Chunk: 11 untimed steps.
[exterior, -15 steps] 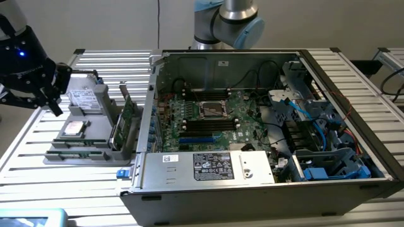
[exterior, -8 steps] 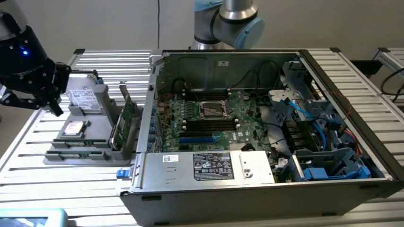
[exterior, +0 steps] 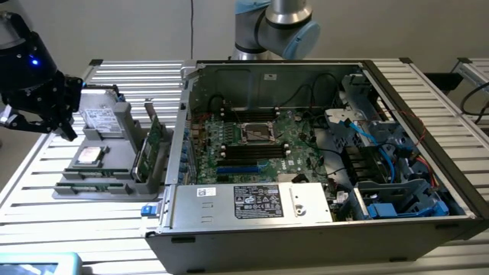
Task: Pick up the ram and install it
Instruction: 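Pick up the ram and move it above insertion slot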
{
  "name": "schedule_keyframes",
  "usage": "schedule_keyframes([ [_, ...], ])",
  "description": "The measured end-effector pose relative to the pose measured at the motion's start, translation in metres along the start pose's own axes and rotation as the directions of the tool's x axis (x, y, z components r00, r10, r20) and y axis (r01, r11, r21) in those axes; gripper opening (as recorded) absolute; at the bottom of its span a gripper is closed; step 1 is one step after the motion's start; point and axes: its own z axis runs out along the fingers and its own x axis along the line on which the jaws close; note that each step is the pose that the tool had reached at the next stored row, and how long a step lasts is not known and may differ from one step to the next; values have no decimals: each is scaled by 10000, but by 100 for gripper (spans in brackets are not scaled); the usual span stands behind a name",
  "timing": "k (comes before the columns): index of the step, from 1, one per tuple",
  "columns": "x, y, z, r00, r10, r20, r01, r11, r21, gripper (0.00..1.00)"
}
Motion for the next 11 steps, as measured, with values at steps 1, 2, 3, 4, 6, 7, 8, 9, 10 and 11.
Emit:
schedule_keyframes([
  [1,0,0,1,9998,-191,-1,191,9998,3,11],
  [2,0,0,1,9993,-377,-3,377,9993,6,11],
  [3,0,0,2,9985,-556,-5,556,9985,8,11],
  [4,0,0,2,9973,-736,-7,736,9973,10,11],
  [6,0,0,3,9939,-1100,-10,1100,9939,15,11],
  [7,0,0,4,9918,-1278,-11,1278,9918,17,11],
  [8,0,0,4,9894,-1455,-14,1455,9894,19,11],
  [9,0,0,4,9866,-1630,-16,1630,9866,21,11],
  [10,0,0,5,9835,-1807,-18,1807,9835,22,11],
  [11,0,0,5,9802,-1978,-20,1978,9802,23,11],
])
